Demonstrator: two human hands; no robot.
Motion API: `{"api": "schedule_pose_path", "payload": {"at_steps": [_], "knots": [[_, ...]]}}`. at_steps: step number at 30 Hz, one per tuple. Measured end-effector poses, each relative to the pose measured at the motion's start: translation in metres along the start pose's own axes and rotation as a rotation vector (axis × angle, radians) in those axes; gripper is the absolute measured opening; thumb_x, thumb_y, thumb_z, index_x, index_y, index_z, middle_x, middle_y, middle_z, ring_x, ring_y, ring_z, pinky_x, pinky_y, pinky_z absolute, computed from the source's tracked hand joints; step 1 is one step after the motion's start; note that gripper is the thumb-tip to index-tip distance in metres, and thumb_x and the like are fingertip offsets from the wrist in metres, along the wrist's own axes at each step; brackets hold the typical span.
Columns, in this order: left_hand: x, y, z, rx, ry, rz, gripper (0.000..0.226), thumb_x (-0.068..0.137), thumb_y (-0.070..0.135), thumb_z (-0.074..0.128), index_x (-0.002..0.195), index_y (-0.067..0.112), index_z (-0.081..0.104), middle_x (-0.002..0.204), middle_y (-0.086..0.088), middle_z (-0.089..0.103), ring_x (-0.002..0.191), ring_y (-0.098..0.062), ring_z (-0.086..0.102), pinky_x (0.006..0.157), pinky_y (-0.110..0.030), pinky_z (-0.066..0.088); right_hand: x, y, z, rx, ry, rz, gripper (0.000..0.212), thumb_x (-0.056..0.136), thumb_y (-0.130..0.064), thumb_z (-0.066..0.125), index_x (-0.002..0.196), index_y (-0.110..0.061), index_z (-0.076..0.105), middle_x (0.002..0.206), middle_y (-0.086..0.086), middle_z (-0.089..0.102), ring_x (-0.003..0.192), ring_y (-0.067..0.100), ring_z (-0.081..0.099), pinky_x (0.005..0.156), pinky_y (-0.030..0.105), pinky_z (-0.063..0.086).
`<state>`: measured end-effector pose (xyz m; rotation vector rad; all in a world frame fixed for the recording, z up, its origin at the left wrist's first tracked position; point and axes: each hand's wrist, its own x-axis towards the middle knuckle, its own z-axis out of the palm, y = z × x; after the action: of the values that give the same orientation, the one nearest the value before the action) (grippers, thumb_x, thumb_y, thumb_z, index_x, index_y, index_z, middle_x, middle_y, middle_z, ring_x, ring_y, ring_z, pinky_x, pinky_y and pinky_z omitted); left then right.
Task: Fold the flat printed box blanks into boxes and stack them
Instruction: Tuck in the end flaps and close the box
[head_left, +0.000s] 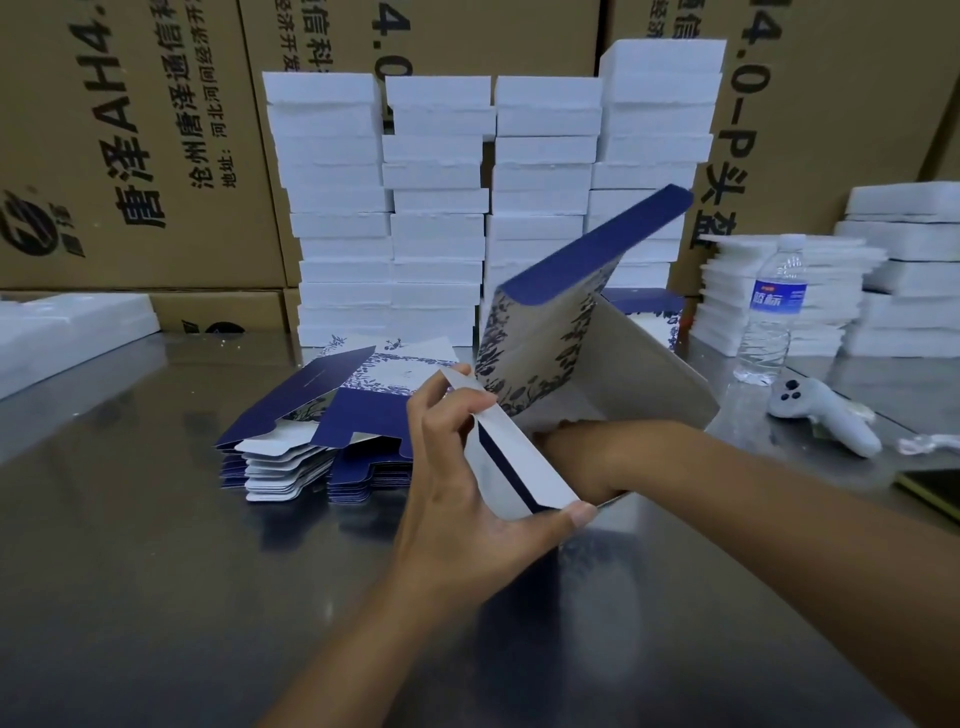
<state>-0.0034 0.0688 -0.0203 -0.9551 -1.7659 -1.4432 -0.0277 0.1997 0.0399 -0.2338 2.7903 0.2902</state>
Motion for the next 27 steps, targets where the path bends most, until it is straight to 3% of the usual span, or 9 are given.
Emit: {"api": "schedule_pose_path", "payload": {"at_steps": [2, 4, 6, 9, 11, 13, 18, 23, 27], "knots": [[0.0, 0.0, 0.0, 0.004, -0.003, 0.0, 0.074, 0.053, 0.045, 0.075, 0.107, 0.051, 0.025, 0.131, 0.018, 0.023, 0.127, -0.03, 0.04, 0.094, -0.025, 0.043, -0.005, 0.002, 0.001, -0.016, 0.058, 0.024, 0.014, 0.092, -0.021, 0.05, 0.087, -0.008, 0.047, 0.091, 0.008, 0.055, 0.088, 0.025, 0.052, 0.082, 0.033, 0.044], [0.0, 0.001, 0.0, 0.007, -0.005, 0.003, 0.074, 0.052, 0.046, 0.075, 0.108, 0.05, 0.026, 0.132, 0.014, 0.024, 0.129, -0.031, 0.039, 0.097, -0.026, 0.042, -0.008, 0.001, 0.002, -0.044, 0.211, 0.061, 0.013, 0.09, -0.021, 0.05, 0.08, -0.014, 0.047, 0.09, 0.005, 0.056, 0.088, 0.025, 0.055, 0.082, 0.035, 0.046], [0.001, 0.002, 0.0, 0.023, -0.008, 0.027, 0.075, 0.053, 0.046, 0.075, 0.111, 0.049, 0.028, 0.133, 0.006, 0.026, 0.129, -0.033, 0.038, 0.099, -0.024, 0.041, -0.011, -0.003, 0.003, -0.025, 0.318, 0.087, 0.02, 0.09, -0.023, 0.051, 0.071, -0.02, 0.044, 0.086, 0.002, 0.055, 0.083, 0.023, 0.052, 0.076, 0.033, 0.044], [0.002, 0.003, 0.0, 0.033, -0.025, 0.034, 0.076, 0.053, 0.044, 0.077, 0.115, 0.043, 0.033, 0.132, -0.005, 0.028, 0.13, -0.035, 0.037, 0.102, -0.027, 0.039, -0.014, -0.006, 0.002, -0.008, 0.264, 0.135, 0.035, 0.09, -0.024, 0.051, 0.062, -0.023, 0.031, 0.069, -0.004, 0.039, 0.072, 0.019, 0.045, 0.071, 0.031, 0.037], [0.001, 0.004, -0.001, 0.047, -0.035, 0.028, 0.078, 0.053, 0.045, 0.077, 0.117, 0.044, 0.033, 0.133, -0.007, 0.028, 0.13, -0.032, 0.037, 0.102, -0.025, 0.039, -0.013, -0.004, 0.002, 0.021, 0.265, 0.121, 0.031, 0.089, -0.027, 0.051, 0.063, -0.021, 0.036, 0.068, -0.003, 0.039, 0.065, 0.016, 0.045, 0.068, 0.03, 0.037], [0.0, 0.003, -0.002, 0.09, -0.033, 0.019, 0.081, 0.053, 0.047, 0.075, 0.121, 0.046, 0.03, 0.134, -0.005, 0.026, 0.131, -0.023, 0.034, 0.101, -0.015, 0.035, -0.015, -0.002, 0.001, 0.053, 0.34, 0.056, 0.023, 0.09, -0.031, 0.046, 0.072, -0.017, 0.044, 0.072, -0.002, 0.046, 0.072, 0.019, 0.052, 0.071, 0.032, 0.044], [0.0, 0.002, -0.005, 0.145, -0.043, -0.063, 0.088, 0.051, 0.054, 0.071, 0.124, 0.052, 0.024, 0.134, 0.002, 0.021, 0.13, 0.012, 0.02, 0.096, 0.003, 0.021, -0.036, 0.006, -0.002, 0.365, 0.777, -0.111, 0.02, 0.088, -0.034, 0.046, 0.087, -0.028, 0.064, 0.071, -0.01, 0.062, 0.069, 0.012, 0.058, 0.066, 0.034, 0.052], [0.003, 0.002, -0.006, 0.06, -0.051, -0.17, 0.103, 0.048, 0.054, 0.077, 0.125, 0.067, 0.009, 0.144, 0.004, 0.023, 0.136, 0.003, 0.025, 0.103, -0.006, 0.027, -0.064, 0.013, 0.019, 0.727, 0.906, -0.445, 0.039, 0.089, -0.057, 0.039, 0.087, -0.028, 0.066, 0.077, -0.015, 0.067, 0.076, 0.002, 0.064, 0.069, 0.024, 0.05], [0.003, -0.003, -0.009, -0.063, -0.046, -0.284, 0.122, 0.042, 0.054, 0.083, 0.131, 0.067, 0.0, 0.135, 0.04, 0.02, 0.129, 0.018, 0.026, 0.093, 0.004, 0.028, -0.067, 0.006, 0.048, 0.497, 0.972, -0.49, 0.05, 0.092, -0.065, 0.019, 0.102, -0.033, 0.056, 0.077, -0.025, 0.059, 0.079, -0.01, 0.056, 0.101, 0.023, 0.031]]}}
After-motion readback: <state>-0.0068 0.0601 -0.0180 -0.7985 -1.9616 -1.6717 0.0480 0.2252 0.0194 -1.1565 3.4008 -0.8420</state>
